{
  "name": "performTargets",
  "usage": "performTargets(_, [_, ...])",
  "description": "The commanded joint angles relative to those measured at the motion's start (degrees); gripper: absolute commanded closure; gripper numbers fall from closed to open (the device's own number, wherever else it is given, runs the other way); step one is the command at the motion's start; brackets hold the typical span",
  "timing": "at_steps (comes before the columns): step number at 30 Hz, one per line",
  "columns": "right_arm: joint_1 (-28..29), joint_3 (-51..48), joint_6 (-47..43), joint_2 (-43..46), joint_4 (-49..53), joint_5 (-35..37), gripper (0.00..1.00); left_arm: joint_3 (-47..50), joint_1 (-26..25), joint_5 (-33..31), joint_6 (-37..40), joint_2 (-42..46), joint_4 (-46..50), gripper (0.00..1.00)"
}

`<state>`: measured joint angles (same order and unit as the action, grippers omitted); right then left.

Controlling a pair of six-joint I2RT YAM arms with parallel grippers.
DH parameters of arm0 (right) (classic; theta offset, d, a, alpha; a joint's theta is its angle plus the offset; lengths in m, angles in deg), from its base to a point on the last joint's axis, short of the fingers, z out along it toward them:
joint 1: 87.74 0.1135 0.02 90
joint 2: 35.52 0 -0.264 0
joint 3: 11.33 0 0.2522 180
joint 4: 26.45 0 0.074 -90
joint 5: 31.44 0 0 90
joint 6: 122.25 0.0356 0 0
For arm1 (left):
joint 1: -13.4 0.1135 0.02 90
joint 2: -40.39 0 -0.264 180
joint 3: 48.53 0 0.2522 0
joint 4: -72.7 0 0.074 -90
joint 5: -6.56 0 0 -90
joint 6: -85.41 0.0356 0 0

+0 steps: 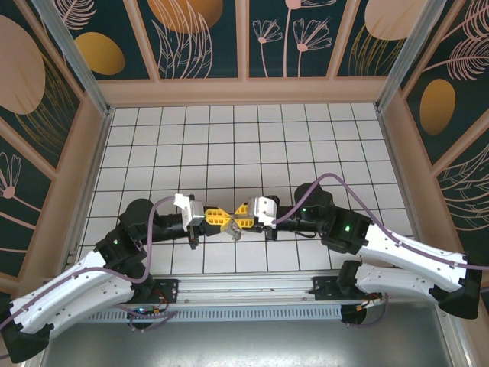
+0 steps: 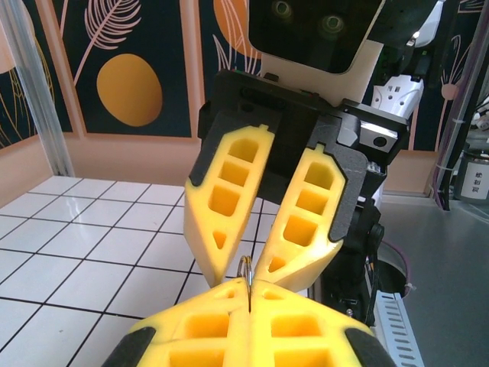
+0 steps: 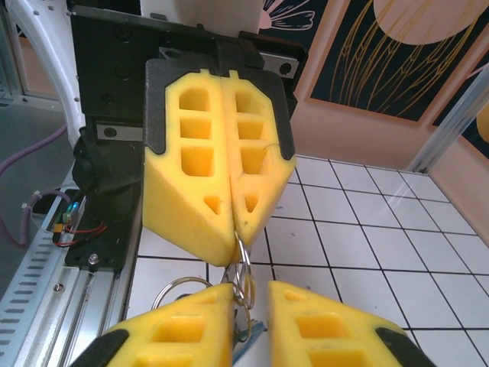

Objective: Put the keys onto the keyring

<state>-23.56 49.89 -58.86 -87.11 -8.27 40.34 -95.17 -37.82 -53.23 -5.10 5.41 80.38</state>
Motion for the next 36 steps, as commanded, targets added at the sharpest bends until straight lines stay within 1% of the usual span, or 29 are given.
performTargets(1, [-0.28, -0.48, 0.43, -0.34, -2.04, -0.58, 0.87, -0.01, -0.24, 3.5, 0.15, 0.24, -3.43, 1.0])
performTargets(2, [-0.29, -0.45, 0.5, -0.3, -1.97, -0.51, 0.89, -0.12, -0.26, 3.47, 0.23, 0.26, -3.03, 1.0])
performTargets(5, [-0.35, -0.14, 0.61, -0.16, -1.76, 0.4, 1.0, -0.95, -0.21, 3.27, 0.73, 0.22, -0.65, 1.0])
performTargets(9, [-0.32, -0.32, 0.27, 0.95, -2.01, 3.68, 1.0, -3.09, -0.26, 1.92, 1.82, -0.29, 3.74, 1.0])
performTargets(10, [-0.33, -0.3, 0.17, 1.14, -1.95, 4.5, 1.0, -3.97, -0.23, 0.98, 2.52, -0.71, 5.74, 0.98])
performTargets(12, [-0.32, 0.53, -0.47, 1.3, -0.57, 6.16, 1.0, -6.43, -0.28, -1.47, 4.37, -1.88, 10.46, 0.82])
performTargets(14, [-0.34, 1.96, -1.26, 0.48, 1.62, 7.57, 1.0, -8.73, -0.28, -3.1, 5.98, -3.0, 14.38, 0.75])
performTargets(16, [-0.24, 3.59, -2.01, -0.83, 3.85, 8.73, 1.0, -10.96, -0.27, -4.17, 7.71, -4.26, 17.79, 0.72])
performTargets(20, [-0.1, 6.18, -3.22, -3.35, 6.47, 10.13, 1.0, -15.52, -0.21, -5.93, 11.03, -6.44, 23.23, 0.7])
performTargets(25, [-0.06, 7.42, -4.0, -4.35, 6.55, 9.45, 1.0, -18.59, -0.28, -8.47, 14.12, -8.69, 28.1, 0.69])
performTargets(36, [-0.01, 7.8, -3.98, -5.35, 6.79, 7.41, 1.0, -19.52, -0.28, -9.64, 16.36, -11.9, 29.13, 0.67])
